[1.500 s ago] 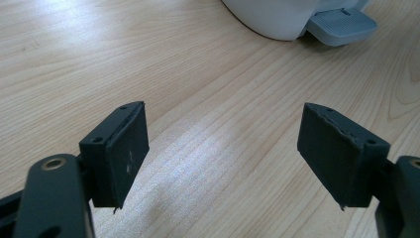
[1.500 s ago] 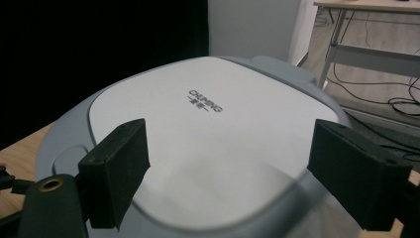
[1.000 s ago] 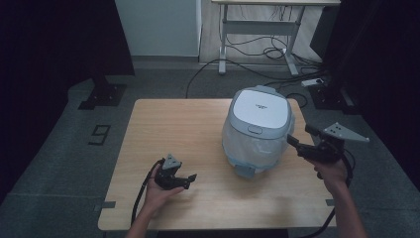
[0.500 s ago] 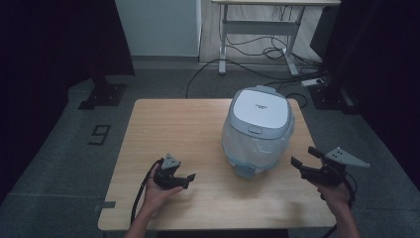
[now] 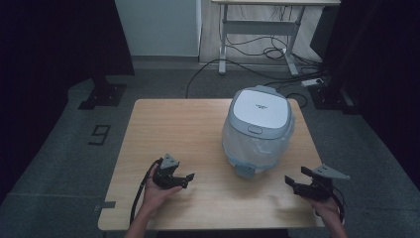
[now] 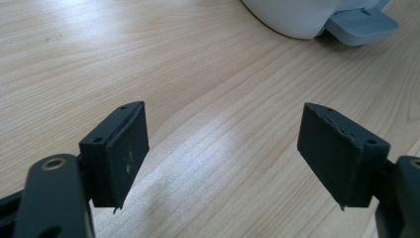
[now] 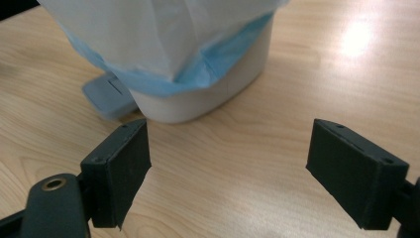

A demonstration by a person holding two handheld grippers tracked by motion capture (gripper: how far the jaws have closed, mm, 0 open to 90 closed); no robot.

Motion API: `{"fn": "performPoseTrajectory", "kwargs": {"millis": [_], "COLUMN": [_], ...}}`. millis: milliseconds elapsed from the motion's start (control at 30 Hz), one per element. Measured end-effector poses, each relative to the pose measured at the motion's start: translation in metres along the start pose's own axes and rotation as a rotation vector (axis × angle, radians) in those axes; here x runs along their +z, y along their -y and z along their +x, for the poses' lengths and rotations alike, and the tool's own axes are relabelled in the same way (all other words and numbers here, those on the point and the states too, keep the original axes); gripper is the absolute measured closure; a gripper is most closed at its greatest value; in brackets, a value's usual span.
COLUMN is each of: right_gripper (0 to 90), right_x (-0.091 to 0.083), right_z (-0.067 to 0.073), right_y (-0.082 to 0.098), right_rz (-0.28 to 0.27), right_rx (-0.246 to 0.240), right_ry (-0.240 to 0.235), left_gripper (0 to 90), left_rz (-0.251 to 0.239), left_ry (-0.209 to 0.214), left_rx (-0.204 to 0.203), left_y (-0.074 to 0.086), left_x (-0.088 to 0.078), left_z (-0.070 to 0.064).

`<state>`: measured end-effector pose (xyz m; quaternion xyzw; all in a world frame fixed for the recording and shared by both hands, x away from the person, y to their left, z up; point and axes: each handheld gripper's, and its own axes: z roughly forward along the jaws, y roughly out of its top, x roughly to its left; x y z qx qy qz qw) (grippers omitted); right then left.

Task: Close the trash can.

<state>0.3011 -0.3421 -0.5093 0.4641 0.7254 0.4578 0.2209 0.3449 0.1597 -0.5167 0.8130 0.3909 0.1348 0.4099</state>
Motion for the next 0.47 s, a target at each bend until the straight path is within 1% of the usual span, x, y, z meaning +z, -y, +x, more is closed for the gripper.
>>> {"fn": "performPoseTrajectory", "kwargs": {"millis": [200,467], "right_gripper": [16.2,16.2], "right_x": [0.0020,0.0028], "right_z": [-0.0044,-0.0048], "right_y": [0.0080,0.0089], "right_rz": [0.012,0.007], "right_rx": [0.020,0.022], "right_ry": [0.005,0.012], "left_gripper": [20.0,19.9], "left_rz": [-0.001,0.000], "left_ry": [-0.004,-0.006], "left_rx": [0.000,0.001], "left_y": [0.0002,0.0003], "left_x": [-0.0004,0.0000], "left_z": [0.0003,0.0006]}}
